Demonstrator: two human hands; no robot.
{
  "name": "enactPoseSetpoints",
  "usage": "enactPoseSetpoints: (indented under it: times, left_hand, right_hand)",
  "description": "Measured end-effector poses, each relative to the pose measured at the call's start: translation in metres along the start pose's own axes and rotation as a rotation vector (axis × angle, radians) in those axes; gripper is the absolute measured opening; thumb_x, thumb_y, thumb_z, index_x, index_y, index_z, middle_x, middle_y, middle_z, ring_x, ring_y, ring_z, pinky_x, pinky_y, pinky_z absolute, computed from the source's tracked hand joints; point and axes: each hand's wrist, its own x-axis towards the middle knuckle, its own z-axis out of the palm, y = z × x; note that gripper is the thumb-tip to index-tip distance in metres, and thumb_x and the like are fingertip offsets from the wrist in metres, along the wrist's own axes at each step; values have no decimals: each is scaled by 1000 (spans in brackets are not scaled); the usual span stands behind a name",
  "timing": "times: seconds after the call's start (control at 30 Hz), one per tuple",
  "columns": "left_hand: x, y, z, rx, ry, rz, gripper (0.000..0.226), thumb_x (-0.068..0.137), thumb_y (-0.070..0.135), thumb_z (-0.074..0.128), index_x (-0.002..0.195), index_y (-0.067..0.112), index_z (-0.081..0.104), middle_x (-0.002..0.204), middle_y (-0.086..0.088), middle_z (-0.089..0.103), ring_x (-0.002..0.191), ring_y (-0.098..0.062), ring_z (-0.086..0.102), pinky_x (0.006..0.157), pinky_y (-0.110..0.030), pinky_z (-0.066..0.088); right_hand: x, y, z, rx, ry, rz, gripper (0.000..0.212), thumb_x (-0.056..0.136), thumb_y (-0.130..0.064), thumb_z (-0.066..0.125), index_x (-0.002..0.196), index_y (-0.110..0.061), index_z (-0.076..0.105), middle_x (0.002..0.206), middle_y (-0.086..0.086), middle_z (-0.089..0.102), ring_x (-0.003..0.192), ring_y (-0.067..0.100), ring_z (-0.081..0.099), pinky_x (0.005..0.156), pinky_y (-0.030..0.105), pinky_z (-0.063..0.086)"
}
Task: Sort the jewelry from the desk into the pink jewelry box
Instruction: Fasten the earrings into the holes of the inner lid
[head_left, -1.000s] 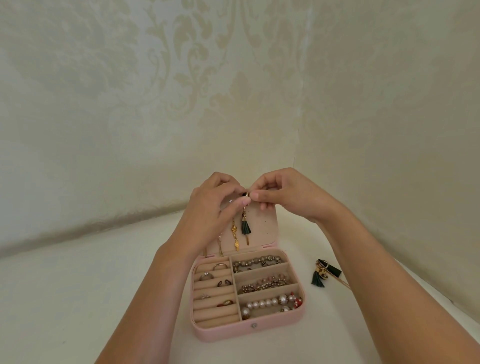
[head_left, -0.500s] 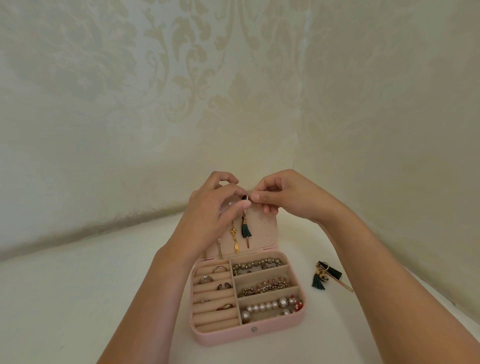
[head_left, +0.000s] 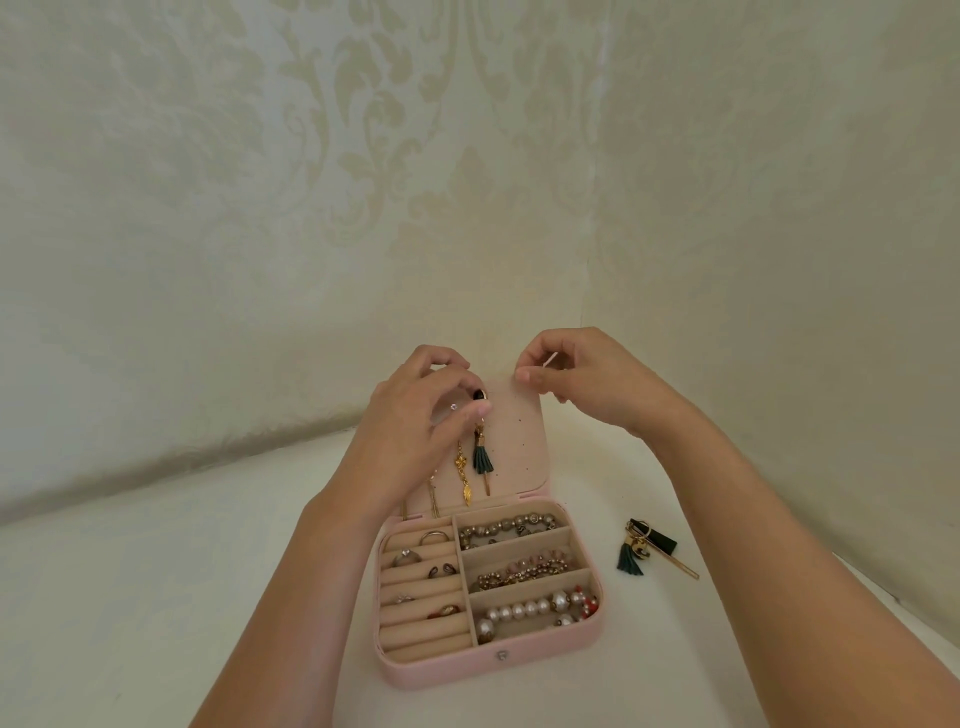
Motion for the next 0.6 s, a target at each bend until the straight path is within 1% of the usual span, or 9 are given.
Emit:
enactPoseSetpoints:
  times: [0.1,0.17,0.23,0.27,0.3,0.37,0.43,0.5,0.6]
  left_hand:
    - [0,-1,1,0,-7,-29,15,81,48,58,86,34,62,106,25,46,101,-8,51,89,-38,42]
    - [0,-2,2,3,-10,-56,14,80,48,62,84,36,62,106,23,46,103,-12,51,90,-38,42]
    - [0,-2,2,8,-9,-80,8,81,42,67,83,36,62,108,21,46,106,-17,51,91,-37,41]
    - [0,-1,1,9,-10,-90,7,80,40,69,81,36,62,109,20,46,107,-17,50,91,-36,40]
    - [0,1,1,10,-11,-99,9,79,39,70,78,38,61,110,19,47,107,-17,50,91,-35,40]
    - [1,4,1,24,-10,-109,14,77,38,72,72,40,59,110,17,47,106,-14,49,91,-34,38]
    - [1,5,2,69,-12,-110,13,75,37,73,71,36,62,109,17,47,103,-6,43,92,-31,33]
    - [0,7,4,109,-12,-115,13,75,37,74,70,33,62,109,19,46,98,2,34,91,-29,27]
    - [1,9,6,87,31,-135,15,74,35,76,68,34,61,106,19,46,96,3,33,90,-27,26]
  right_hand:
    - [0,-1,3,-24,19,-15,9,86,-16,66,78,-20,65,71,-16,61,55,-6,51,60,21,42]
    - [1,0,7,-56,34,-13,10,85,-20,67,76,-24,65,80,-10,67,62,1,56,62,25,45]
    - [4,3,10,-99,50,1,14,84,-23,68,72,-30,64,99,1,70,72,13,59,70,30,49]
    - [5,3,11,-98,40,2,14,84,-23,67,72,-30,64,102,1,69,70,10,57,71,30,49]
    - [5,3,12,-87,22,0,13,85,-22,67,74,-28,64,99,-2,70,64,3,53,67,25,46]
    - [4,3,12,-67,-4,2,7,86,-19,66,80,-22,67,80,-13,65,55,-5,48,57,13,39]
    - [4,2,10,-61,-8,7,5,87,-19,65,82,-21,67,68,-18,58,55,-5,48,56,12,37]
    - [4,2,8,-58,-11,2,8,87,-19,65,80,-23,67,61,-20,56,53,-7,48,54,10,38]
    - [3,0,7,-64,-21,4,7,86,-19,66,81,-22,67,56,-21,53,49,-9,47,50,8,34]
